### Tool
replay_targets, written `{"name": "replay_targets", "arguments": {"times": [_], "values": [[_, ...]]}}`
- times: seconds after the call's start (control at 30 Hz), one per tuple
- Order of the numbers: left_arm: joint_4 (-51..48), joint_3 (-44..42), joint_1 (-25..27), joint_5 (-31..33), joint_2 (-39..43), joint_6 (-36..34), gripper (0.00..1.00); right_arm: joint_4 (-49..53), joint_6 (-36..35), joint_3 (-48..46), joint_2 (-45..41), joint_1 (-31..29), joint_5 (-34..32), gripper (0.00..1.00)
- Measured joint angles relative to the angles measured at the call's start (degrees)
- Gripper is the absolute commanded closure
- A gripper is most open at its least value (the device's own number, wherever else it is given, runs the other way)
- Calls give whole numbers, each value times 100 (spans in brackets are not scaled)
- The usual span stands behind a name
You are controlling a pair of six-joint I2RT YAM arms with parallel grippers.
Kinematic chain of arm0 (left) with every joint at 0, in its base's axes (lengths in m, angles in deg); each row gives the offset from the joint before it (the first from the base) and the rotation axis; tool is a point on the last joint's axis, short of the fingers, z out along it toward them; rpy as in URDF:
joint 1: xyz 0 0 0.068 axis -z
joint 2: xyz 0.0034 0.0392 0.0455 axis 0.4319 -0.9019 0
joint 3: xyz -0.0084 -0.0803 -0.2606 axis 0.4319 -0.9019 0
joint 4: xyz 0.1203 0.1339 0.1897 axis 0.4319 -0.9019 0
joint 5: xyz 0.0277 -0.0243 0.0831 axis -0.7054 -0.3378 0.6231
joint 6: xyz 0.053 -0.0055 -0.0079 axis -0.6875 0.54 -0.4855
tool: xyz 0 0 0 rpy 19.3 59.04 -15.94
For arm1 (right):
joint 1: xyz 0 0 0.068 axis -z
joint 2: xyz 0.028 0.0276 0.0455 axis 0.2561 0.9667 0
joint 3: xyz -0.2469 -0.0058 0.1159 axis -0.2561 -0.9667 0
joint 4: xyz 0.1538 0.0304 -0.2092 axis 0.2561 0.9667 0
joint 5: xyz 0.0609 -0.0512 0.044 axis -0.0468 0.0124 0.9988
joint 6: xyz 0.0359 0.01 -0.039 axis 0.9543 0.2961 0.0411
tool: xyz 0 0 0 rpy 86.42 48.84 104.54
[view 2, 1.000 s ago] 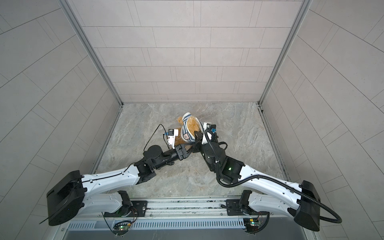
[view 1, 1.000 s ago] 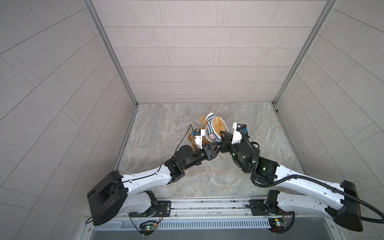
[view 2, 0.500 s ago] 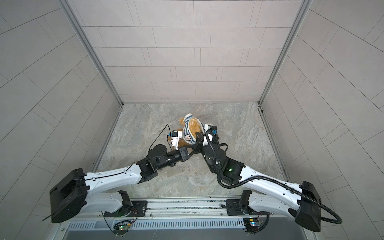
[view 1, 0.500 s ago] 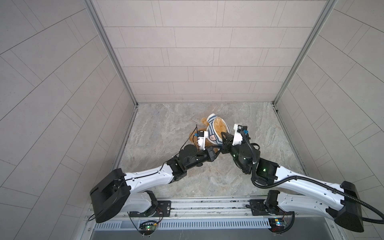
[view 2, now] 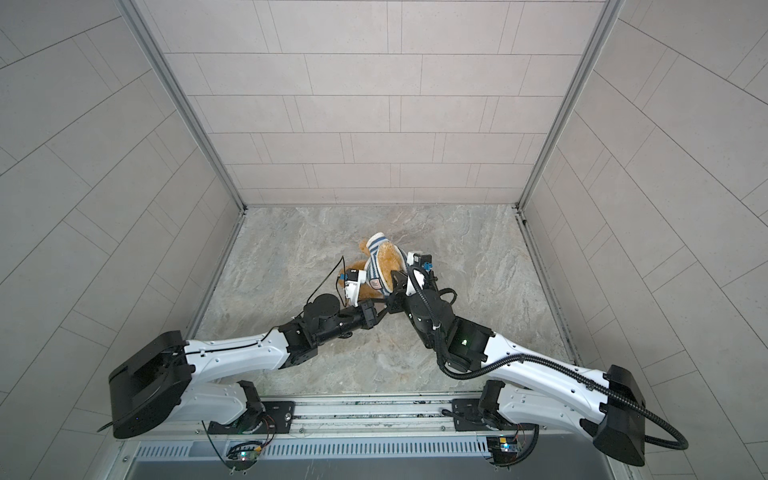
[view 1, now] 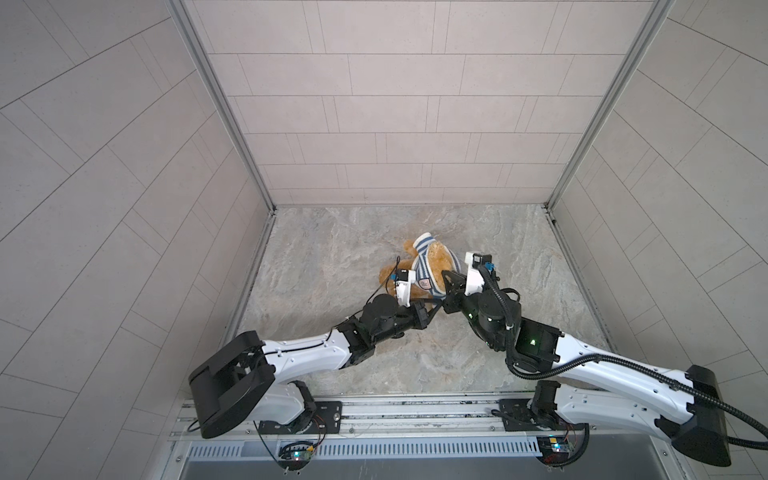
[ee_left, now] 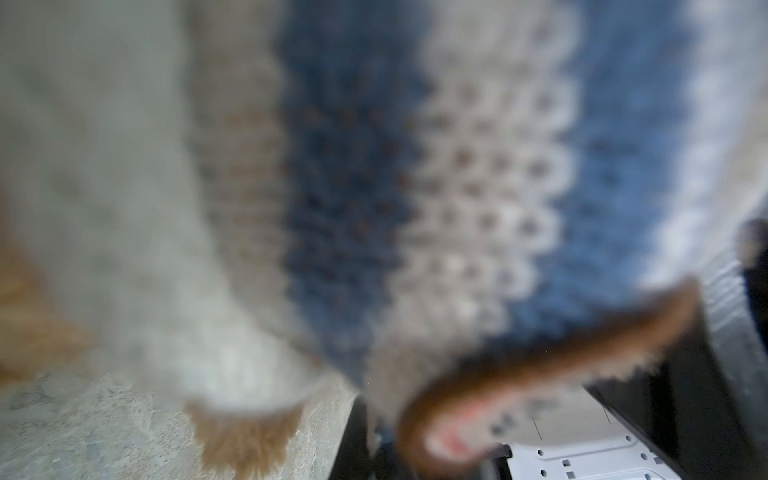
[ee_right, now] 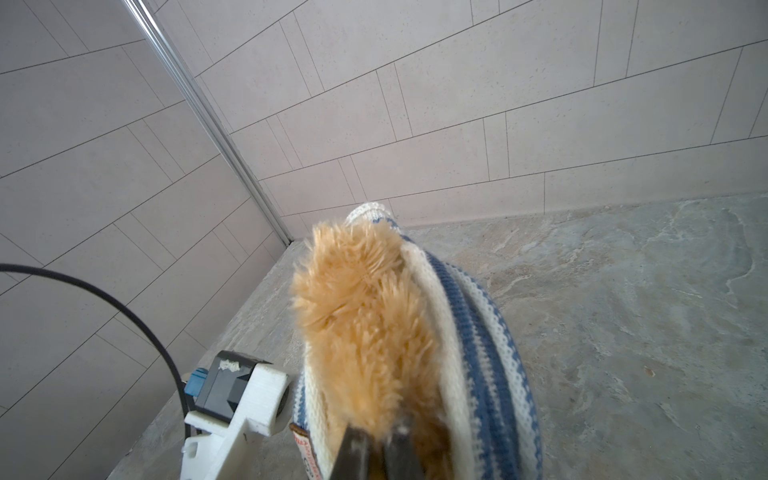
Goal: Dress the teddy bear
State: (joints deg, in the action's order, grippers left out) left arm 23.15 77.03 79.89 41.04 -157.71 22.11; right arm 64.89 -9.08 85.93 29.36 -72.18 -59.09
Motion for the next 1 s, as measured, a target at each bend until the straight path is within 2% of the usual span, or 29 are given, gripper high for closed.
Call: {"name": "replay_targets", "arguments": {"times": [0.2, 0.6, 0.83, 1.0], "values": [[94, -188, -306, -42, -7, -17, 100, 308, 72, 0, -243, 20, 236, 100], [168, -310, -511, -122, 9, -155, 100, 636, 149, 0, -470, 79, 518, 100], [245, -398, -544, -422, 142, -269, 78, 835, -26, 15, -669, 310, 822, 100], [-509, -435, -640, -616, 551, -553, 70, 1106, -691, 236, -734, 699, 1486, 100]]}}
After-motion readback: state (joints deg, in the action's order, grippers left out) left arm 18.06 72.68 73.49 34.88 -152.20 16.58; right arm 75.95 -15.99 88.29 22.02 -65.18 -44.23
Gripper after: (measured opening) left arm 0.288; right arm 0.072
